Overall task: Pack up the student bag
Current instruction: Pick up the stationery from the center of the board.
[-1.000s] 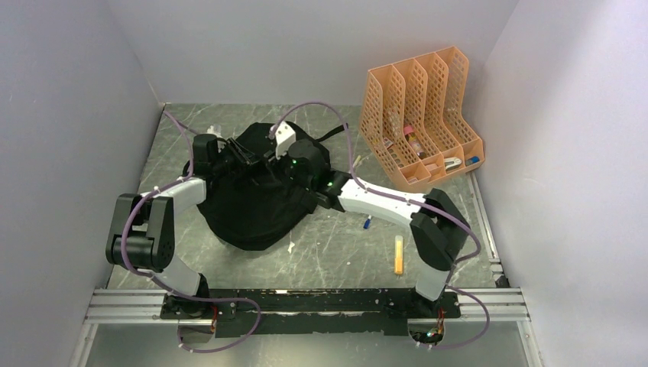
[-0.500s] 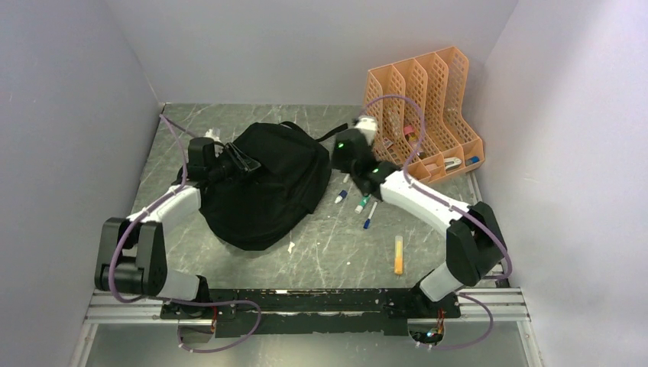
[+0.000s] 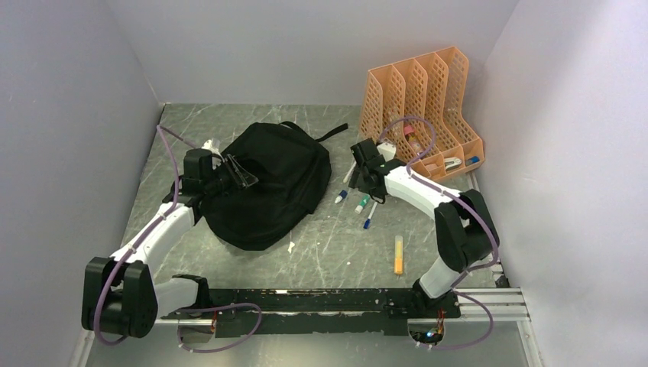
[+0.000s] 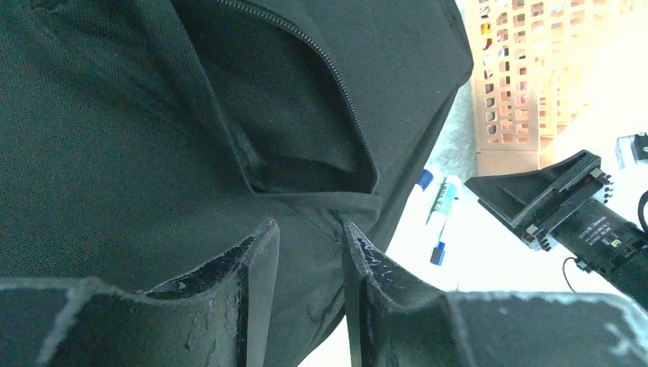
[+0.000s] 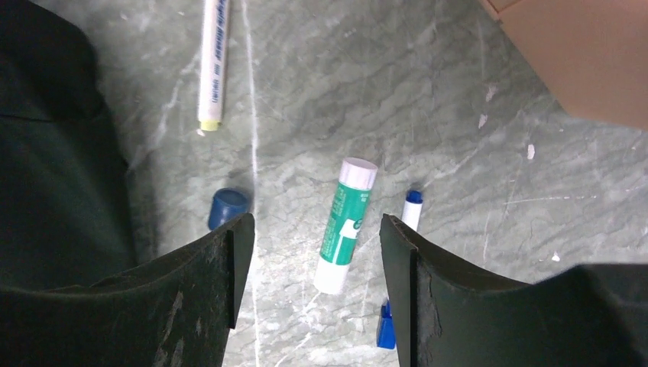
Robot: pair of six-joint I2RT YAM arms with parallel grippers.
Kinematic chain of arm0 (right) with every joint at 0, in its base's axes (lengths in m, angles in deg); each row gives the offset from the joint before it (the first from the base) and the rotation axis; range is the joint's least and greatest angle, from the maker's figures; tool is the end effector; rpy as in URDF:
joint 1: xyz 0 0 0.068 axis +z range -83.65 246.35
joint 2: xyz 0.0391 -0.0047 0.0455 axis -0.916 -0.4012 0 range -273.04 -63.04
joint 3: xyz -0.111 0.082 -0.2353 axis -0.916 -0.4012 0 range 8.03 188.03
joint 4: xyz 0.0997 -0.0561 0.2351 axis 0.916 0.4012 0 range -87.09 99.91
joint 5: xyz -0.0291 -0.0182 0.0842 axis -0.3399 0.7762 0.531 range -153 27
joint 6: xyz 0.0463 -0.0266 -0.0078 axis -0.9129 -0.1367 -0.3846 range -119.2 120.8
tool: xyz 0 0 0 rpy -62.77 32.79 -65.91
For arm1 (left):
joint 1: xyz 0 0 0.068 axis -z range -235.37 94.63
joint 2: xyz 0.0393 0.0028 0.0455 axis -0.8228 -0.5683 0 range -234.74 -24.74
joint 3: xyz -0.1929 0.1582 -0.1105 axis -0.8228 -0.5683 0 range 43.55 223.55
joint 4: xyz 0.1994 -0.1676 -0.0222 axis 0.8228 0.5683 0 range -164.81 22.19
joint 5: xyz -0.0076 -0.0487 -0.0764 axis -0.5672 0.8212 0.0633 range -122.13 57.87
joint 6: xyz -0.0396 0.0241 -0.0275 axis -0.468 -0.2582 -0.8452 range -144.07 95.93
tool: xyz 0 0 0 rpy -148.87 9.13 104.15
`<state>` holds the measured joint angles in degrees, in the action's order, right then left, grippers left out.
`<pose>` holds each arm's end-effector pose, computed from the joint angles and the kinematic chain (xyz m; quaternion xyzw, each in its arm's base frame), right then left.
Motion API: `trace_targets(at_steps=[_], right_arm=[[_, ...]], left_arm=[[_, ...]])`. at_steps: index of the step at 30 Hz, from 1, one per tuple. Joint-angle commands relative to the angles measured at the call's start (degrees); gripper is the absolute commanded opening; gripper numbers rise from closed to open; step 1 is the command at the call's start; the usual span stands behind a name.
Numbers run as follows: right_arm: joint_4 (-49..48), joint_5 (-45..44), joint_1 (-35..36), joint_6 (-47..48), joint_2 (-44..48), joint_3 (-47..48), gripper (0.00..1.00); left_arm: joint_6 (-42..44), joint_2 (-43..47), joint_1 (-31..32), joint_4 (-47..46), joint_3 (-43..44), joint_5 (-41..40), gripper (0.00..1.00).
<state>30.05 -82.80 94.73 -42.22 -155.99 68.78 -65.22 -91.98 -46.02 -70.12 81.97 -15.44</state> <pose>0.2940 0.1451 0.2048 0.1661 0.9365 0.0174 0.3083 0.2465 -0.0509 0.2318 -0.1727 0.8571 -0.3154 0.3689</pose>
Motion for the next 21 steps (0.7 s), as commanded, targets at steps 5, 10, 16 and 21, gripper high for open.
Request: trace_targets(at_steps=[5, 10, 16, 21], right_arm=[[3.5, 1.0, -0.5, -3.9, -5.3, 1.7, 0.60], [2.5, 0.9, -1.3, -3.2, -6.6, 1.9, 0.56], [-0.2, 3.9, -2.8, -2.1, -8.5, 1.1, 0.54], [-1.7, 4.3, -3.2, -1.3, -9.8, 1.0, 0.51]], left_arm=[[2.8, 1.6, 0.7, 3.9, 2.2, -2.4, 0.40], [3.2, 1.8, 0.9, 4.3, 2.4, -2.8, 0.41], [2.9, 1.8, 0.9, 3.8, 1.9, -2.4, 0.41], [4.1, 2.1, 1.0, 5.2, 3.0, -3.2, 0.41]])
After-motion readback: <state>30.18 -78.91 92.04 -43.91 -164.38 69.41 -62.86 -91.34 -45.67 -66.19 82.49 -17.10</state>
